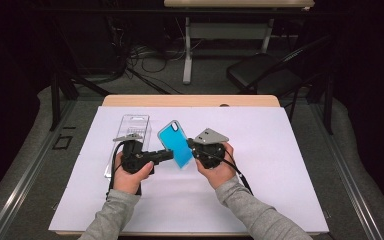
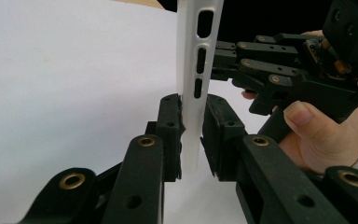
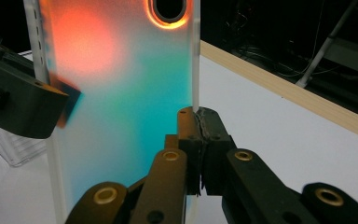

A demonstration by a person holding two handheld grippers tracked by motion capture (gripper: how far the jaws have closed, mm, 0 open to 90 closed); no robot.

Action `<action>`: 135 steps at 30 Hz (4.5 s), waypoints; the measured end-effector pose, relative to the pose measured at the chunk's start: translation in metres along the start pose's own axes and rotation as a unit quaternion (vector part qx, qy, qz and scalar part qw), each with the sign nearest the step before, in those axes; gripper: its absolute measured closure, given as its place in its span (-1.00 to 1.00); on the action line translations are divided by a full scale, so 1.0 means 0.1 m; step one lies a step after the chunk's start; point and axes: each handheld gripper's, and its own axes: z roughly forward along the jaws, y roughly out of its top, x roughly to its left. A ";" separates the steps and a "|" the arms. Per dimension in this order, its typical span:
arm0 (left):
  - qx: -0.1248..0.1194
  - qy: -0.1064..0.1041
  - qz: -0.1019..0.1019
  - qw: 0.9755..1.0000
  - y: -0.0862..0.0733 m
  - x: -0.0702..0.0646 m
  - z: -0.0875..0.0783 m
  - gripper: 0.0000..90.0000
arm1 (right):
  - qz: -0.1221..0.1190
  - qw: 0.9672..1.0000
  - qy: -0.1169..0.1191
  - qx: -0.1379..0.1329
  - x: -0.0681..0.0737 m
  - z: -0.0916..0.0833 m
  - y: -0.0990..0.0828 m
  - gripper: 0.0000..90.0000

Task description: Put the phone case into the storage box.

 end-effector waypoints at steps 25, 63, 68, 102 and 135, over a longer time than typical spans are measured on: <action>0.000 0.006 -0.014 1.000 -0.01 0.00 0.00 0.80 | 0.001 1.000 0.002 0.001 0.01 0.01 -0.01 0.98; -0.003 0.009 -0.013 1.000 -0.01 0.02 -0.03 0.81 | 0.005 1.000 0.008 -0.001 0.01 0.01 0.00 0.96; -0.004 0.009 -0.014 1.000 -0.01 0.02 -0.03 0.81 | 0.005 1.000 0.009 -0.001 0.01 0.01 0.00 0.93; 0.009 0.010 0.033 0.999 0.06 0.05 -0.19 0.81 | -0.021 0.997 0.073 -0.004 -0.01 -0.12 0.03 0.37; 0.044 -0.007 0.094 0.995 0.13 -0.07 -0.29 0.82 | 0.003 0.991 0.133 -0.026 -0.21 -0.37 -0.03 0.30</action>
